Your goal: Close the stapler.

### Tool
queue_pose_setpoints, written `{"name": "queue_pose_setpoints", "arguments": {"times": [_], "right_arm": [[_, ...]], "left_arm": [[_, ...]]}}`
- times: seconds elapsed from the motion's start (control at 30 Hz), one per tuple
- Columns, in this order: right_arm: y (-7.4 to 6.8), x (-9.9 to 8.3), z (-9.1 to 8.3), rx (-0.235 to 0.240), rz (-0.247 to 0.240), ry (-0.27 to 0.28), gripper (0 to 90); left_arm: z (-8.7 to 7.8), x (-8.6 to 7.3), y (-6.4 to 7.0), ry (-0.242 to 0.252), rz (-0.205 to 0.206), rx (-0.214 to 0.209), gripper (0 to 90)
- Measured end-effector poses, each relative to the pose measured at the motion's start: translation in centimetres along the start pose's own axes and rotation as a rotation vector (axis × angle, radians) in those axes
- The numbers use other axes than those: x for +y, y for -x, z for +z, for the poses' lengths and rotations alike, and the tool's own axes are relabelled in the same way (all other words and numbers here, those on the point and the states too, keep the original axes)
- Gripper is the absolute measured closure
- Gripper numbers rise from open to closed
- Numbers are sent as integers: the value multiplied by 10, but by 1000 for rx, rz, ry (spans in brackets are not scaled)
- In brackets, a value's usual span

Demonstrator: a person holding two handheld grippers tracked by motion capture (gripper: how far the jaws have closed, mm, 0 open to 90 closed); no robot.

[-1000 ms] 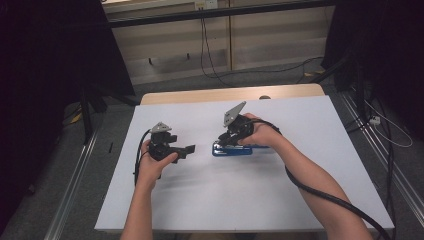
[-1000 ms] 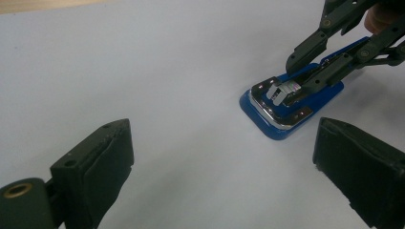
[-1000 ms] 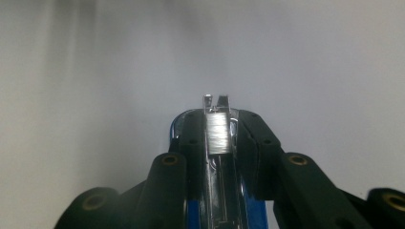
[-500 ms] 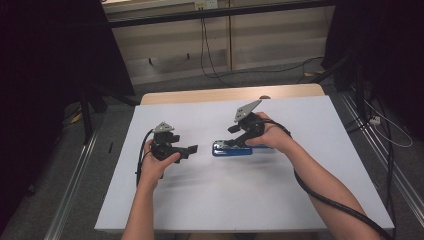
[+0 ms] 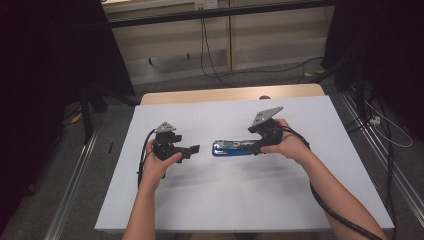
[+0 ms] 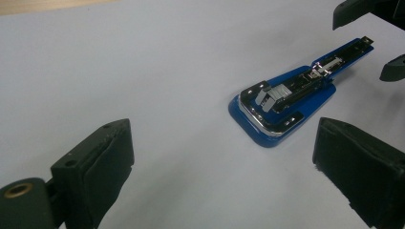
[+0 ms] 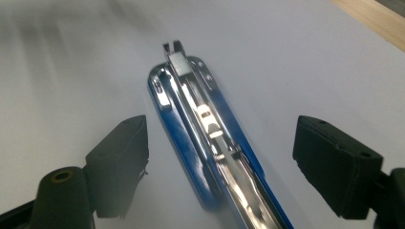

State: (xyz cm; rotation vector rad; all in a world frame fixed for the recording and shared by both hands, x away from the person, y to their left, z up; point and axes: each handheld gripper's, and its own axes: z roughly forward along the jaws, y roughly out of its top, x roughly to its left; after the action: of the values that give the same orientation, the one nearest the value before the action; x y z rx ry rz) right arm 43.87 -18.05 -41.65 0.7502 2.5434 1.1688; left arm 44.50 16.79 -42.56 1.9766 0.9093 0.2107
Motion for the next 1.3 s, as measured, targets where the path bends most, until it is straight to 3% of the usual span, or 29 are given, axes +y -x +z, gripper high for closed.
{"name": "queue_pose_setpoints", "arguments": {"times": [0.23, 0.4, 0.63, 0.77, 0.9, 1.0, 1.1, 1.3], "right_arm": [[-1, -21, -20, -63, 68, 21, 173], [2, -34, -34, -122, 169, 42, 208], [-2, -46, -53, -183, 168, 83, 374], [-4, -55, -63, -224, 172, 78, 563], [-3, -69, -67, -253, 201, 46, 797], [-2, -76, -69, -292, 196, 19, 886], [1, -82, -67, -289, 224, 16, 900], [5, -91, -56, -289, 233, -41, 900]], "left_arm": [[3, 0, 2, 0, -3, -8, 69], [3, 0, 3, 12, -4, -4, 73], [8, 1, 7, 10, 15, -2, 110], [11, 2, 12, 23, 40, 5, 168], [14, 1, 17, 15, 54, 32, 292], [17, 0, 21, -1, 71, 6, 451], [20, -1, 23, -11, 70, -18, 568], [26, -4, 26, -37, 83, -36, 783]]}}
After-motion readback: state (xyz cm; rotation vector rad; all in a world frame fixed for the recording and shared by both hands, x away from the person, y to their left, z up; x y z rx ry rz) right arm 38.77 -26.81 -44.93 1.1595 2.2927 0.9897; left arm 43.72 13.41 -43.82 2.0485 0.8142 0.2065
